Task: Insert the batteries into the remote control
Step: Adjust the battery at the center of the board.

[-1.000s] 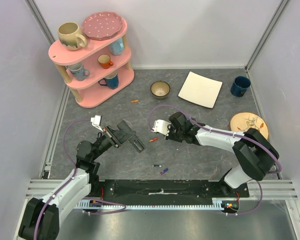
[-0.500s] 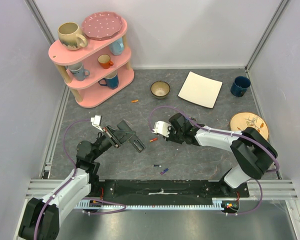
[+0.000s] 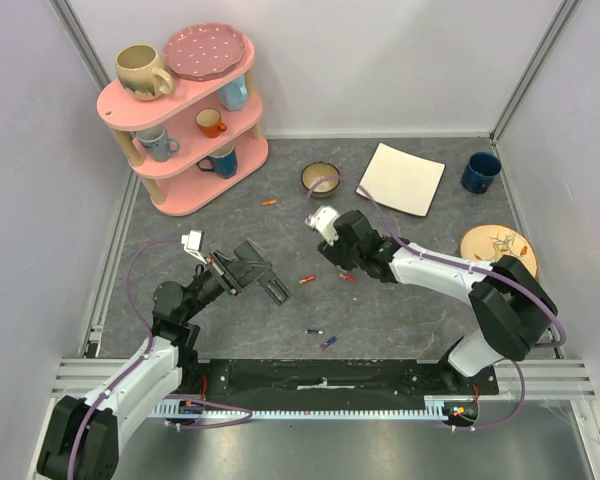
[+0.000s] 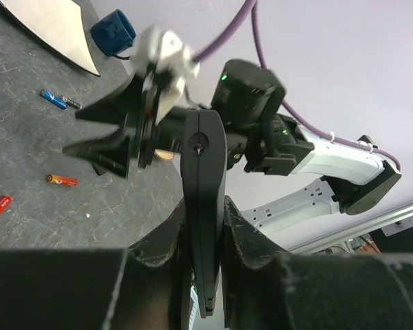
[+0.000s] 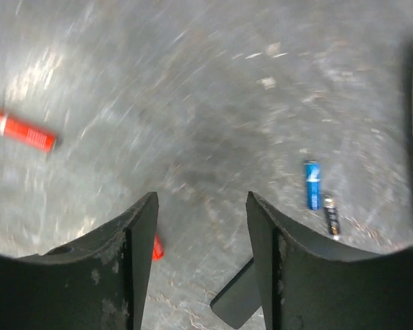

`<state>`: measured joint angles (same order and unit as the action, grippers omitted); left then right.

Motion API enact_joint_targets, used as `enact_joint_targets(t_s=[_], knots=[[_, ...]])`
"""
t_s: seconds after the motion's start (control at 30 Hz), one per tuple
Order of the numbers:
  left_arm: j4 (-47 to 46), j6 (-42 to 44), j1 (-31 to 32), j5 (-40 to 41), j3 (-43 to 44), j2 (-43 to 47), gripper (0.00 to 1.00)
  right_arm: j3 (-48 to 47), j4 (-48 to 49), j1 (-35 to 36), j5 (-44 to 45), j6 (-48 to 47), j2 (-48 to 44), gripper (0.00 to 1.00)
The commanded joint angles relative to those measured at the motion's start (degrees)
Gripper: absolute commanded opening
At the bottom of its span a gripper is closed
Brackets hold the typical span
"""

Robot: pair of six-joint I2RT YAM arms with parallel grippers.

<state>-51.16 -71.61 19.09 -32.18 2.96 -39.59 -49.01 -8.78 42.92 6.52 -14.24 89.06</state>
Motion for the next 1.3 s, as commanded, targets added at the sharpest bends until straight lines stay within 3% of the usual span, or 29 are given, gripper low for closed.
enact_joint_targets(t_s=[0.0,0.07,0.1,0.23,0.37,0.47,0.77,1.27], knots=[[-2.46,-0.72,-0.2,-1.3,-7.18,0.57,0.02,-7.04,0.02,-0.29,15.26,33.92,-2.48,0.8],[-2.11,-0.72,-0.2,-1.3,-7.18,0.66,0.02,-6.62,-0.63,-0.64,12.12,40.66,-2.92,0.96],[-1.67,-0.63,-0.2,-1.3,-7.09,0.75,0.02,-4.71,0.5,-0.73,10.72,44.44,-3.36,0.98],[-0.88,-0.72,-0.2,-1.56,-6.74,0.66,0.02,-1.96,-2.01,1.11,16.91,66.55,-5.03,0.95],[-0.35,-0.63,-0.11,-1.57,-6.57,0.57,0.02,-5.21,-14.13,7.96,29.66,77.13,-1.97,0.93],[0.18,-0.46,-0.11,-1.3,-6.57,0.48,0.02,-6.79,-19.24,10.25,33.02,84.17,0.76,0.9],[1.5,-0.28,-0.11,-1.13,-6.48,0.22,0.02,-4.95,-22.25,10.61,34.7,91.06,3.05,0.79],[1.5,-0.54,-0.11,-1.04,-6.83,0.83,0.02,-8.03,-20.67,10.7,32.77,88.42,9.03,0.78]])
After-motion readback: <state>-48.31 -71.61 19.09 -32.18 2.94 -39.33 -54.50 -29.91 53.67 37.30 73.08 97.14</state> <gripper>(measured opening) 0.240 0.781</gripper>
